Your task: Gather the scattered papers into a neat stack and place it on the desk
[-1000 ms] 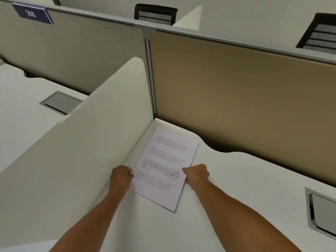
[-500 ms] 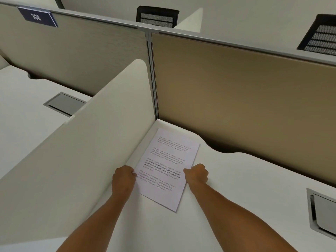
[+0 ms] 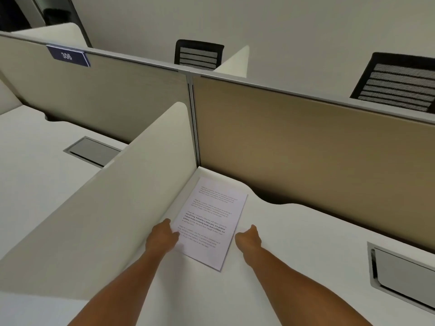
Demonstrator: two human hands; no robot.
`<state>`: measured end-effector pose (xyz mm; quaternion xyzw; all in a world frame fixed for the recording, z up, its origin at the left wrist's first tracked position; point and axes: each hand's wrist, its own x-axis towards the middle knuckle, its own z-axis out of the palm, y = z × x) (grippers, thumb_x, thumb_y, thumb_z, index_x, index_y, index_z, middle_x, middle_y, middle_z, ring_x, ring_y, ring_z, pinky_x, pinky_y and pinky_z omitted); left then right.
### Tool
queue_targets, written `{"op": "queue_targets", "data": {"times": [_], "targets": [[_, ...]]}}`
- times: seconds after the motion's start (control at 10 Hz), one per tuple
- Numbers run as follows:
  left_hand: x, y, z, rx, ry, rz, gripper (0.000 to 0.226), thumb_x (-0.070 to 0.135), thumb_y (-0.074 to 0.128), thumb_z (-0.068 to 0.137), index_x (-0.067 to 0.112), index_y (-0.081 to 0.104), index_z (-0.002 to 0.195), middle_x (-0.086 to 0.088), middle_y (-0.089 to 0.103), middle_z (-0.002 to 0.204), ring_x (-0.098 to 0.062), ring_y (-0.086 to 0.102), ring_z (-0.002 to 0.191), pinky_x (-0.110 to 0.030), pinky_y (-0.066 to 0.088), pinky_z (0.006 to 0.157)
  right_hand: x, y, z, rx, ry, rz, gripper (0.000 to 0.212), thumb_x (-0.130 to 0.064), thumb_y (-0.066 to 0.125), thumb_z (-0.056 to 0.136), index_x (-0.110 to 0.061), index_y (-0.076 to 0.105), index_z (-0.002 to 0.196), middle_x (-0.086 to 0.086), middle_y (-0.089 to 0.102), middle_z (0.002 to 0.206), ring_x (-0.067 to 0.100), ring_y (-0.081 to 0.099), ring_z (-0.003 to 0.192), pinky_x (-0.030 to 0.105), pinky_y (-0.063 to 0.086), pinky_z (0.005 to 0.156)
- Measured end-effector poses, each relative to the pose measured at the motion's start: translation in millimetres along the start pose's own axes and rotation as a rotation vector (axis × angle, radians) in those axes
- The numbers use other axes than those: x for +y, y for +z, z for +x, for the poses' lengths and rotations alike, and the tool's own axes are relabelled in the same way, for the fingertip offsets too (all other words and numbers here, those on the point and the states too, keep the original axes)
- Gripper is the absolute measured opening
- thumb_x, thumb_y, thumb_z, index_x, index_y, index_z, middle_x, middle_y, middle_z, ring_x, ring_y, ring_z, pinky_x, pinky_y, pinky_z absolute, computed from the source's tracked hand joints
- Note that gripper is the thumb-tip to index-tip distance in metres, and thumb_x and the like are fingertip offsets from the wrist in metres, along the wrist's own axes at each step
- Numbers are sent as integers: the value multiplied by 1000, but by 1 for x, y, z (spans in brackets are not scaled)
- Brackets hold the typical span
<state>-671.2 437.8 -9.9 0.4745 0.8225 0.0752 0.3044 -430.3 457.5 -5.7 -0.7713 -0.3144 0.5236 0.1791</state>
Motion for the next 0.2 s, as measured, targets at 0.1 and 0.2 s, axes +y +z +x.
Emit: {"op": "queue_targets", "data": {"times": [0.1,0.2], "targets": [[13,-13,-19,-27,33,21,53,34,62,89,15,48,137,-8,60,133,-27,60,116,-34,50,94,5,-29,-20,17,-34,52,71,-4,50,96,-17,18,158,13,38,156,33,50,132,40,47,107],[29,-19,-35,-15,79,23,54,36,62,89,15,49,137,-7,59,134,-26,60,116,-33,49,92,6,-52,-38,71,-130,66,67,-2,49,96,-20,25,156,14,49,146,31,59,121,39,53,95]]}}
